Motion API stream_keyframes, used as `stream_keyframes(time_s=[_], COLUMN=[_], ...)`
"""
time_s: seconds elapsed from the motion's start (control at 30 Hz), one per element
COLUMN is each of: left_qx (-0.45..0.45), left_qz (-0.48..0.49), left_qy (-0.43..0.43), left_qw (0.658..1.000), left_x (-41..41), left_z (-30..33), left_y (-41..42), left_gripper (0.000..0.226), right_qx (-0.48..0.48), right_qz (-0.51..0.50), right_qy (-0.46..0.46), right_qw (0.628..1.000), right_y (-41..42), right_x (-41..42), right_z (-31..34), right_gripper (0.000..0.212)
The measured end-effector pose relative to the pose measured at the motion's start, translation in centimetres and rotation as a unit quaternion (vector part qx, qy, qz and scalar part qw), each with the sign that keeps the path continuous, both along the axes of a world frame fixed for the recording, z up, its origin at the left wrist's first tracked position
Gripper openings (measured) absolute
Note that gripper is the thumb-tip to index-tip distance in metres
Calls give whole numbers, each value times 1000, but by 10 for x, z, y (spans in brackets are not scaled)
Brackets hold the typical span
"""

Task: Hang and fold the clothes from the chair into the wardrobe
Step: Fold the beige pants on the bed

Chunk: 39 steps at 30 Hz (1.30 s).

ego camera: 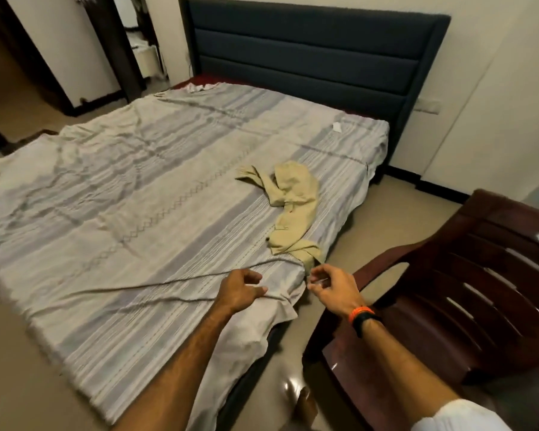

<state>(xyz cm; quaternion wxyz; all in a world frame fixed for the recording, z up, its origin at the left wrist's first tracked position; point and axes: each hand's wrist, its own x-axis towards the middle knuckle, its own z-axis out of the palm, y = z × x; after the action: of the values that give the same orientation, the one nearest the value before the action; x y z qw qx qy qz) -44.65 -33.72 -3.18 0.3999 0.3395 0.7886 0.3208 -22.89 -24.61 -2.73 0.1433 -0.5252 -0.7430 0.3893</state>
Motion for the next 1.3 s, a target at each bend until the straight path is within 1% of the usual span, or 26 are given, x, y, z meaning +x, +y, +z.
stream_keyframes(time_s=[0.17,0.27,0.47,0.67,0.77,0.83,0.93,1.0,1.1,1.13,1.17,1.2,1.27,1.3], left_qx=[-23,-1,-28,-61,-73,-76,-88,-93,-98,-106,-111,-122,-121,-114], left_qz=[0,8,10,5,5,-7,-6,2,49,65,77,88,127,146], left_qy=[-1,-5,-31,-63,-69,-72,-92,-89,-83,-73,-63,-69,-94,-109], left_qw=[1000,1000,999,996,995,994,992,992,990,990,989,986,980,977], left_x=[-21,-34,-61,-101,-128,-148,-171,-185,-199,-202,-204,-206,-207,-206], left_z=[-5,0,-14,-53,-77,-96,-125,-148,-177,-187,-194,-206,-220,-226], left_y=[67,124,234,362,426,474,537,575,616,627,635,644,654,658], left_gripper=[29,25,22,18,23,26,21,27,34,36,43,53,72,73], right_qx=[-18,-22,-54,-68,-97,-97,-116,-123,-130,-134,-137,-146,-159,-156], right_qz=[-13,-4,-17,-22,-27,-25,-25,-23,-27,-26,-26,-32,-56,-61], right_qy=[10,14,12,-34,-48,-59,-61,-60,-42,-48,-51,-51,-22,-20], right_qw=[1000,1000,998,997,994,993,991,990,990,989,989,987,985,986], right_y=[71,129,232,347,407,452,504,534,563,569,574,579,582,584], right_x=[-18,-32,-56,-95,-127,-153,-187,-207,-229,-235,-239,-243,-246,-246], right_z=[-7,-4,-18,-45,-62,-79,-102,-124,-151,-161,-166,-175,-184,-190], right_gripper=[23,23,22,20,19,21,25,26,26,27,27,28,26,24])
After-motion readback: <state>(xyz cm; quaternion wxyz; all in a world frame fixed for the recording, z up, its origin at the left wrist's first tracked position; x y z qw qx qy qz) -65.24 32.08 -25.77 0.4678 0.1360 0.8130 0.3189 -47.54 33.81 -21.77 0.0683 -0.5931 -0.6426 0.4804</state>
